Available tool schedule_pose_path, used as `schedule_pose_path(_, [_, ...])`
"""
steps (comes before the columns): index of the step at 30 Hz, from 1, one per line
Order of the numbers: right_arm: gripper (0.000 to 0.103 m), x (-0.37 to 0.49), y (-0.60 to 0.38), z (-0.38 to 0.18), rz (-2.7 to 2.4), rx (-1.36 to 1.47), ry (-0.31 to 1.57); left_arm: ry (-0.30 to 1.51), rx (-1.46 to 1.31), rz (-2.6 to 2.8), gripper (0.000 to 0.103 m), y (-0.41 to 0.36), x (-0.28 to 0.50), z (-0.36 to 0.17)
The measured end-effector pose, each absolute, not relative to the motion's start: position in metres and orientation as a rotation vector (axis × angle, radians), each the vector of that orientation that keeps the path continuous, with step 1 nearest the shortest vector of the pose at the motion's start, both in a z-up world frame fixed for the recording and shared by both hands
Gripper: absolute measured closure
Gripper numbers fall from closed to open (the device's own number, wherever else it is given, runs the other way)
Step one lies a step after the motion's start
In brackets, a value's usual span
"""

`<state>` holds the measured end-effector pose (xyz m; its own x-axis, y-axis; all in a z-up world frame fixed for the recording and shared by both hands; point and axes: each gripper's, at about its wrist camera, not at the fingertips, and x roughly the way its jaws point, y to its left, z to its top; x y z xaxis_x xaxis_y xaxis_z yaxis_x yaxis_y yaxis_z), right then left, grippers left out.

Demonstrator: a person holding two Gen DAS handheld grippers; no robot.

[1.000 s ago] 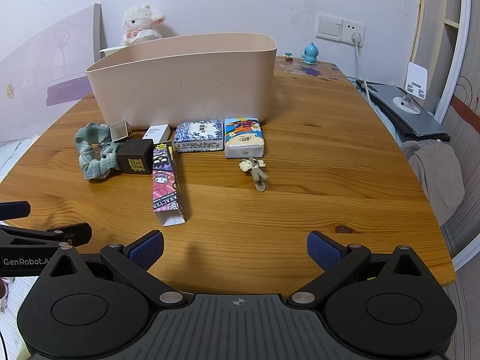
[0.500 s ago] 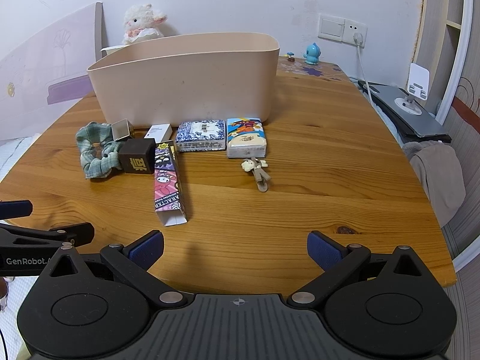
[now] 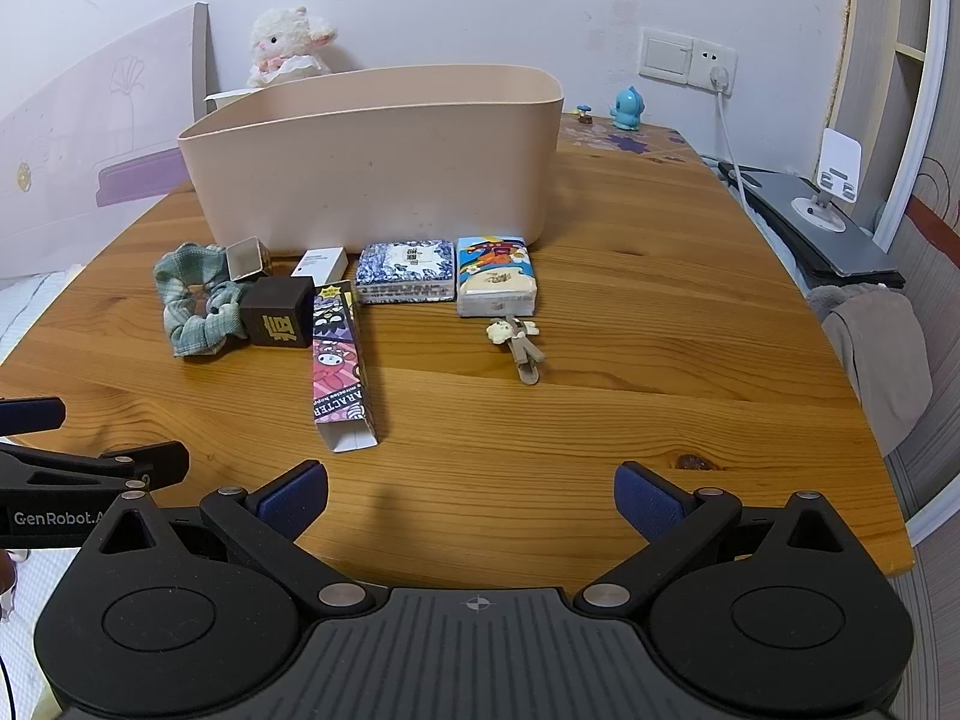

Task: Organize objects
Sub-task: 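Move both tools toward the items in front of the beige basket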

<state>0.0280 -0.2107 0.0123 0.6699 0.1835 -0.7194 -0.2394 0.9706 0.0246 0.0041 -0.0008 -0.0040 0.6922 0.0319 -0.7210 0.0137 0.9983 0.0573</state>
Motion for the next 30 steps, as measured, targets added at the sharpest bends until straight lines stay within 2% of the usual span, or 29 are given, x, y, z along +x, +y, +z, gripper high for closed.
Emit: schedule_pose_path(30, [0.0,0.0295,-0.2041,0.0136,0.253,-0.078,0.803,0.802,0.057,0.015,0.0,0.0088,0.0084,-0.0018])
